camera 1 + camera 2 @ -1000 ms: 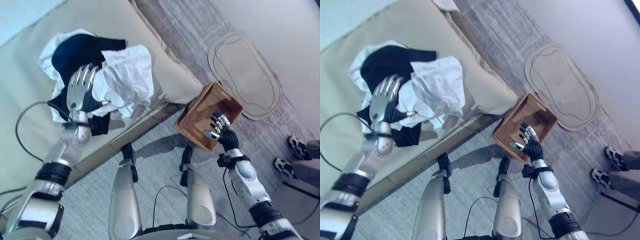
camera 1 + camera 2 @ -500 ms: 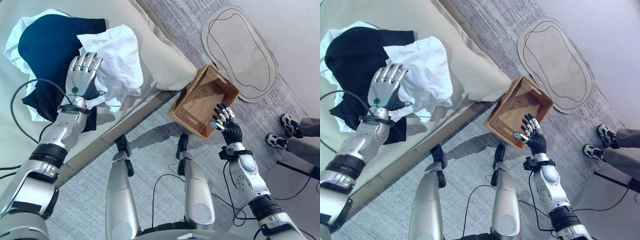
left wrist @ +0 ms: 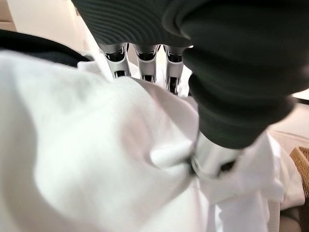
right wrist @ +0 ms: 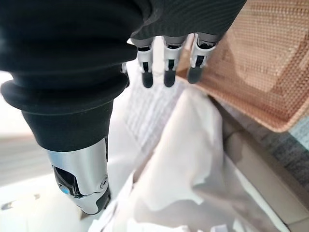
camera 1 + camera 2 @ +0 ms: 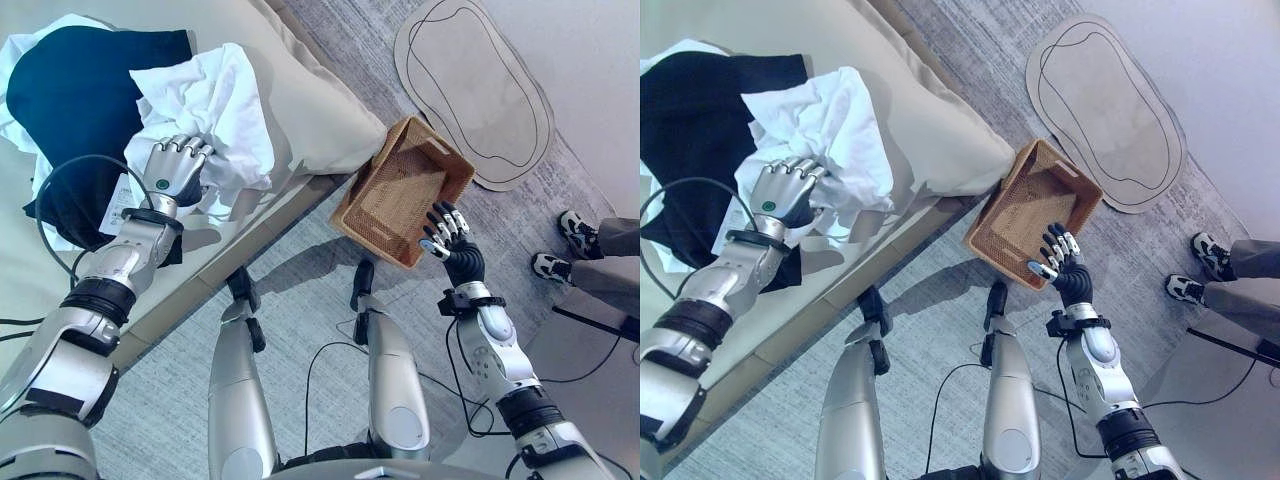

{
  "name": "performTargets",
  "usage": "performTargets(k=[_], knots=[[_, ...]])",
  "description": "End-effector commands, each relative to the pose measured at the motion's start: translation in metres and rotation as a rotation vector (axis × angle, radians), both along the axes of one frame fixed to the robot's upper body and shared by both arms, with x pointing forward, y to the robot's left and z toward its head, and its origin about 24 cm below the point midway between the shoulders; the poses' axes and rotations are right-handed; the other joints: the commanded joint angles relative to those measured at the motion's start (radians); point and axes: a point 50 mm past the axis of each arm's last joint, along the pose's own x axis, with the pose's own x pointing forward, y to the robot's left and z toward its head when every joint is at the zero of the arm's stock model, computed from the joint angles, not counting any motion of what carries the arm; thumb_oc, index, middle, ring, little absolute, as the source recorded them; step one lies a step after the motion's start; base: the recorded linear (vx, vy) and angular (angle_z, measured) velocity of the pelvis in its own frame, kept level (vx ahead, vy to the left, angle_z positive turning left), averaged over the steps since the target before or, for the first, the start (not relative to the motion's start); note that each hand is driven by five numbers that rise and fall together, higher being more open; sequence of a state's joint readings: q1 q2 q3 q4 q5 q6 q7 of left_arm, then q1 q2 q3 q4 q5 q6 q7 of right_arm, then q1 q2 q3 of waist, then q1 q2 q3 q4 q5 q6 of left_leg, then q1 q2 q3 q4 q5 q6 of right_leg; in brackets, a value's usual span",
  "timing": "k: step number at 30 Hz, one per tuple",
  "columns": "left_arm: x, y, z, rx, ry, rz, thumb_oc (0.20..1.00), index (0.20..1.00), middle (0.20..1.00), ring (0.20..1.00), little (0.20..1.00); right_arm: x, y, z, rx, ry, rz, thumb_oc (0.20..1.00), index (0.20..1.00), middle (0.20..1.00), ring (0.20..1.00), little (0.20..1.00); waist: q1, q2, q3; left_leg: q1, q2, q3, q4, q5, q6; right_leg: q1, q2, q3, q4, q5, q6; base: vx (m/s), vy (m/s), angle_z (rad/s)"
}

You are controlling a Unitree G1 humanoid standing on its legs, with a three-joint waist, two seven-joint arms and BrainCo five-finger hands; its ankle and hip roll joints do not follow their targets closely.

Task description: Pick up clothes into the bucket

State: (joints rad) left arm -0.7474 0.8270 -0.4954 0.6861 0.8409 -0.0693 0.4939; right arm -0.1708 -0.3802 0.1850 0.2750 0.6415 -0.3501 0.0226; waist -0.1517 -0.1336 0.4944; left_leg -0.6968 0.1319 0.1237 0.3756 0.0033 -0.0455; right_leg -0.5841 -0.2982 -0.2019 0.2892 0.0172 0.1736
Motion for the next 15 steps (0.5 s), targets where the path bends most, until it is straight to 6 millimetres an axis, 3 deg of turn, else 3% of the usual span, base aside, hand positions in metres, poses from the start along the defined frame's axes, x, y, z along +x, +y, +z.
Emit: performTargets(k=[1, 15], knots=[[-0.006, 0.009, -0.014, -0.053, 0.031, 0.029, 0.200, 0.200, 0.200, 0.200, 0.200, -0.013, -0.023, 0.013, 0.002, -0.088, -0.067, 1.000, 1.000, 1.000, 1.000, 1.000, 0.000, 0.005, -0.075, -0.001, -0.022, -0.047, 0.054, -0.093, 0.017, -0.026, -0.013, -0.006, -0.054, 0.086, 0.016, -0.08, -0.012, -0.02], [-0.017, 0.008, -0.044, -0.108, 0.104, 0.017, 0.200, 0.200, 0.200, 0.200, 0.200, -0.016, -0.017, -0.002, -0.012, -0.029, -0.052, 1.000, 1.000, 1.000, 1.000, 1.000, 0.028, 0.017, -0.137, 0.170, -0.020, -0.041, -0.077, -0.053, -0.008, 0.131, -0.008, -0.038, -0.152, 0.112, 0.026, 0.02, -0.010, 0.00]])
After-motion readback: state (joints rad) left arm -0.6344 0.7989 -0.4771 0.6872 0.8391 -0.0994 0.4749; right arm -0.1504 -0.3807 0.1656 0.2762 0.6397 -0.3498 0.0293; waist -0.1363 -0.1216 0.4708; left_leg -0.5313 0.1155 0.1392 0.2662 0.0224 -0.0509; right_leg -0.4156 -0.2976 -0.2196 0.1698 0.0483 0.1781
